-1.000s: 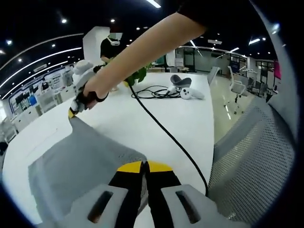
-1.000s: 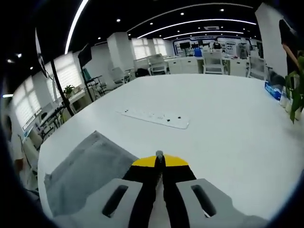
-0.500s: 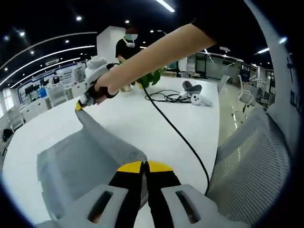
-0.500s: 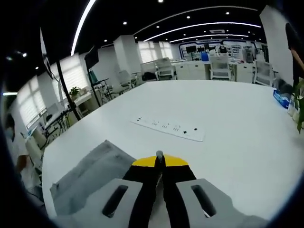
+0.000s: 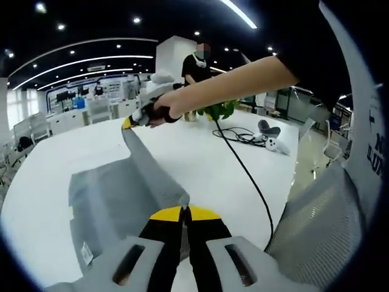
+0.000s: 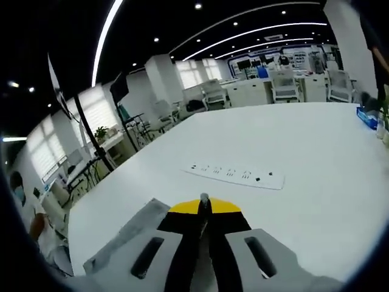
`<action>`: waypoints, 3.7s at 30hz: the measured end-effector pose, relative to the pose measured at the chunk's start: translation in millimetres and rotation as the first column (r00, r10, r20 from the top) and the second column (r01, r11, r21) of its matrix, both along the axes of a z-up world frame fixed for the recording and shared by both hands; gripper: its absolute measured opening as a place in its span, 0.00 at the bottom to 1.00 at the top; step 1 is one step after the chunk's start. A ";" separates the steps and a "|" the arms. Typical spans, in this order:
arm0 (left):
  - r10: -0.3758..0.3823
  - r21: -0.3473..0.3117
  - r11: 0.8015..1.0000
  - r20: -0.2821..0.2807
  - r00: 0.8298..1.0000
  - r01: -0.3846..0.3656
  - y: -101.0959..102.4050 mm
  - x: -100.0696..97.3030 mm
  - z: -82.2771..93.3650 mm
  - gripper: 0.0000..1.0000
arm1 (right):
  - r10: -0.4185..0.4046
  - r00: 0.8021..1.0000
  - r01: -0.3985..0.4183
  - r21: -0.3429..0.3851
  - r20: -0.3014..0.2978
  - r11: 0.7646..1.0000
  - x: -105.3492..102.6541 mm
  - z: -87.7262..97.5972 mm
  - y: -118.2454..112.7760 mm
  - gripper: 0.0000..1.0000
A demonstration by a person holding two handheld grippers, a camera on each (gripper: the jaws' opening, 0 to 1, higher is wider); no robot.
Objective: Fold the towel on the table until its edges align and the towel forms a compact rectangular stack.
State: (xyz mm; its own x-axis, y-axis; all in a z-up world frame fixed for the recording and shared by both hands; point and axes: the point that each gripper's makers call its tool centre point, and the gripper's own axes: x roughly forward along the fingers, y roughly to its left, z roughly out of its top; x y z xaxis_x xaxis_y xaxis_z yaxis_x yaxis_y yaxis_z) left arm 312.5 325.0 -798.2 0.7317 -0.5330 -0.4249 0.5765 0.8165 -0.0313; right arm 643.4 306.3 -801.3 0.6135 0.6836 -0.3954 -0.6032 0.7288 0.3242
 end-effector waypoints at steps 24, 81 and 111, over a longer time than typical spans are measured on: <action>0.196 -0.036 0.980 -0.001 0.981 -0.196 71.2 -17.9 4.8 0.02 | 0.122 0.992 -0.122 0.052 0.001 0.991 -20.6 39.2 104.5 0.00; 0.353 -0.095 0.900 -0.417 0.838 -0.426 161.3 -25.5 -106.2 0.01 | 0.231 0.973 -0.232 -0.165 -0.025 0.959 -20.3 -84.3 204.0 0.02; 0.239 -0.103 0.953 -0.329 0.913 -0.287 141.7 -11.2 -79.0 0.43 | 0.295 0.952 -0.269 -0.247 0.078 0.931 -21.7 -91.2 202.5 0.19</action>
